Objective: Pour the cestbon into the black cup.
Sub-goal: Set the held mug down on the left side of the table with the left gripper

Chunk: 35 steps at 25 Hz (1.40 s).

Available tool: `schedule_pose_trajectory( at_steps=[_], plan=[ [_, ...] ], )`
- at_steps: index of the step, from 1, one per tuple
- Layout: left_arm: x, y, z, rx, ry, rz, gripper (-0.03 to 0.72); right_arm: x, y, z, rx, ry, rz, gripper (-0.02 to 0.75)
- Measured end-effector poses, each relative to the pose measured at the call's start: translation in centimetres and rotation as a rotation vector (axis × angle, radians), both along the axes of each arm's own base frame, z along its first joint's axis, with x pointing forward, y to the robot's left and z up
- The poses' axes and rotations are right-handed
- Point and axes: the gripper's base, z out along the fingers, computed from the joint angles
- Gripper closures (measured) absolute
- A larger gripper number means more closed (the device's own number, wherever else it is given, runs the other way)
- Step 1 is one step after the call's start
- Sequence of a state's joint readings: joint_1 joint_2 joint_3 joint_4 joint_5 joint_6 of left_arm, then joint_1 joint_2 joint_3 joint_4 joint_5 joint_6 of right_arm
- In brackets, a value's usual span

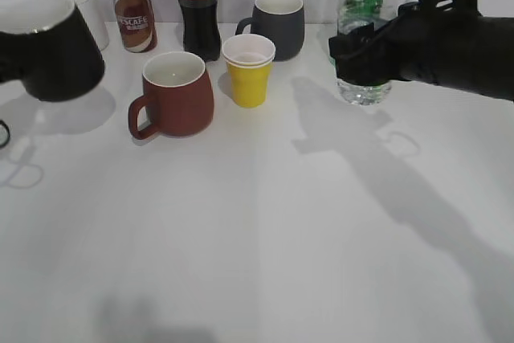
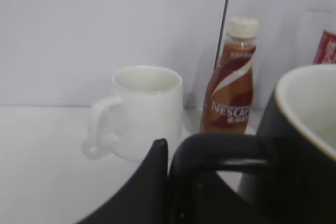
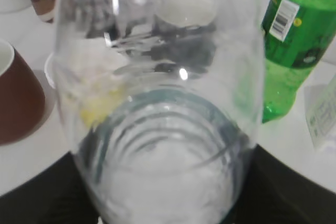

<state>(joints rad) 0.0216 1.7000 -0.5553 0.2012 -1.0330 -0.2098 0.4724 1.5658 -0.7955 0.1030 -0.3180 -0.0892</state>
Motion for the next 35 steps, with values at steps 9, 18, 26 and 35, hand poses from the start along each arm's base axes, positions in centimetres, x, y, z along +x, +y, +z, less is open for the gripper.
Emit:
schedule_pose_trajectory(
  at_steps=[9,18,26,35],
  plan=[
    [0.8,0.1,-5.9,0.015,0.118,0.004,0.652,-0.2,-0.1,-0.3,-0.006,0.016,0.000,0.280],
    [0.9,0.2,-7.4,0.003,0.140,0.016,0.652,-0.2,-0.1,-0.4,-0.005,0.018,-0.001,0.280],
    [0.5,0.2,-7.4,-0.011,0.128,0.020,0.561,-0.2,-0.1,-0.4,0.004,0.022,-0.007,0.280],
    [-2.0,0.1,-8.1,-0.027,0.153,0.024,0.493,-0.2,-0.1,-0.4,0.020,0.030,-0.016,0.280]
  ],
)
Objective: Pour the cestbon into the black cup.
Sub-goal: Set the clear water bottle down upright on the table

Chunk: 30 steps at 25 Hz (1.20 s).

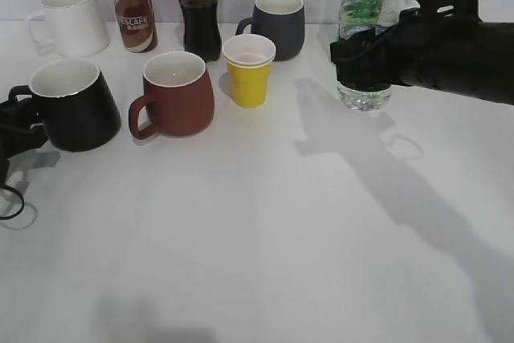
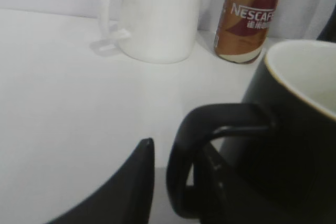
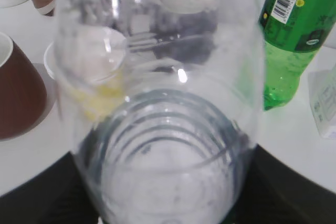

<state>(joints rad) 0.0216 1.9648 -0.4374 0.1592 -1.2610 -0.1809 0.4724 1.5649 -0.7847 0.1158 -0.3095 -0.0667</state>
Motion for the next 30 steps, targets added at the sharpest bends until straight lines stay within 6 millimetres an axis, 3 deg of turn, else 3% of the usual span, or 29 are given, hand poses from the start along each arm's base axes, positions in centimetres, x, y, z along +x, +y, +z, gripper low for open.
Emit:
schedule_pose_trajectory(
  at_steps=[8,14,21,24,30],
  plan=[
    [-1.1,0.0,0.6,0.016,0.023,0.000,0.398,0.1,-0.2,0.0,0.010,0.003,-0.013,0.280],
    [-1.6,-0.2,1.7,0.023,0.000,-0.019,0.386,0.1,-0.2,0.0,0.011,0.000,-0.013,0.280],
    [-3.1,-0.1,1.3,0.019,0.040,-0.006,0.379,0.0,-0.4,-0.2,0.020,-0.020,-0.021,0.280],
    [-3.7,-0.1,1.2,0.019,0.056,-0.007,0.379,-0.1,-1.4,-1.0,0.046,-0.024,-0.075,0.280],
    [-5.1,-0.1,1.7,0.019,0.058,-0.007,0.378,0.7,-4.2,-5.0,0.052,0.016,-0.214,0.280]
  ],
)
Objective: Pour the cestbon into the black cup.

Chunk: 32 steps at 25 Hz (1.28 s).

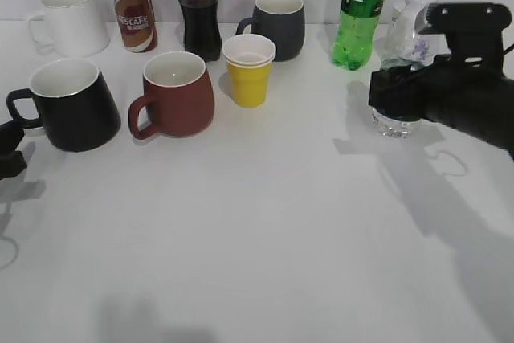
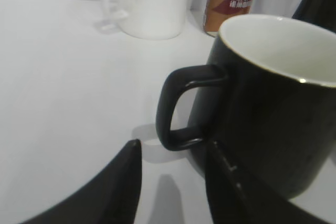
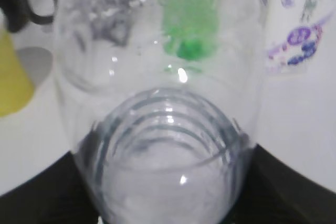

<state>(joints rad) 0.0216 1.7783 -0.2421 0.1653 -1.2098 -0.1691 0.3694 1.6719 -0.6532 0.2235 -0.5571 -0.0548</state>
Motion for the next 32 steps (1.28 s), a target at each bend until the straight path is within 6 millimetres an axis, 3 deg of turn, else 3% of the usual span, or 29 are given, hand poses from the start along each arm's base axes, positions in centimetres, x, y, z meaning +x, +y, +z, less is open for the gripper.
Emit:
schedule_pose_trajectory(
  at_steps=[7,13,17,20,26,32],
  plan=[
    [-1.1,-0.1,1.7,0.002,-0.060,-0.005,0.378,1.1,0.7,-3.5,-0.003,-0.037,0.051,0.280],
    [-1.4,-0.3,3.4,0.010,-0.134,-0.037,0.374,1.4,0.9,-4.4,-0.002,-0.088,0.069,0.272],
    [-1.7,-0.5,4.1,0.014,-0.167,-0.051,0.372,1.2,0.9,-4.2,-0.003,-0.128,0.074,0.101],
    [-1.8,-0.7,4.8,0.021,-0.199,-0.073,0.370,1.1,0.8,-2.7,-0.021,-0.190,0.083,0.086],
    [-2.7,-0.8,7.4,0.021,-0.317,-0.080,0.370,0.1,0.5,2.7,-0.007,-0.329,0.091,0.085],
    [-4.6,-0.9,11.7,0.109,-0.245,-0.099,0.370,-3.4,-0.3,8.9,-0.073,-0.331,0.172,0.085]
  ],
)
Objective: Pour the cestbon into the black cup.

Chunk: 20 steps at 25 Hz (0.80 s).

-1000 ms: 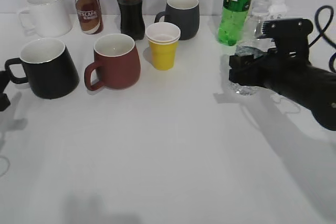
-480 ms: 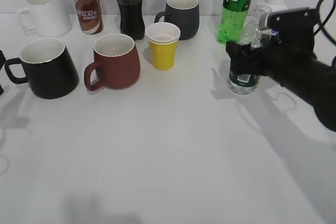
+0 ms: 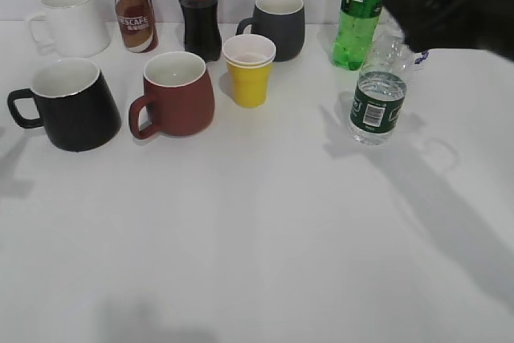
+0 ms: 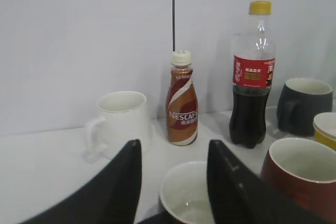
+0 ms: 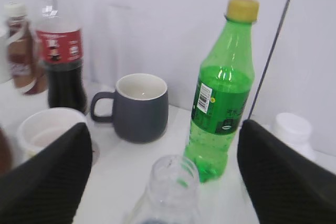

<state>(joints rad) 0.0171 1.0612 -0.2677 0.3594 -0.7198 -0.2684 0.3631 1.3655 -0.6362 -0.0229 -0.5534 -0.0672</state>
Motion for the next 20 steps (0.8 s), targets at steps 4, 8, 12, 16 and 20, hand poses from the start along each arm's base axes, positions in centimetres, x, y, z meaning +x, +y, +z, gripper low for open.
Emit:
schedule_pose_trajectory(
  at_steps=[4,8,12,16,20],
  plan=[
    [-3.0,0.5,6.1,0.062,0.009,0.094,0.368,-3.9,-1.2,3.8,-0.046,0.018,0.020,0.085],
    [-7.2,1.1,10.1,0.029,0.100,0.175,0.327,-8.8,-2.7,6.6,-0.094,0.078,0.032,0.085],
    [-10.9,1.4,10.5,-0.068,0.260,0.166,0.200,-14.0,-4.8,6.9,-0.133,0.242,0.034,0.086],
    [-14.3,1.3,8.6,-0.052,0.482,0.098,0.073,-19.0,-6.8,6.2,-0.151,0.401,0.042,0.087],
    [-17.5,1.6,7.4,-0.021,0.564,0.057,0.055,-23.2,-8.5,5.2,-0.174,0.497,0.053,0.087]
  ],
)
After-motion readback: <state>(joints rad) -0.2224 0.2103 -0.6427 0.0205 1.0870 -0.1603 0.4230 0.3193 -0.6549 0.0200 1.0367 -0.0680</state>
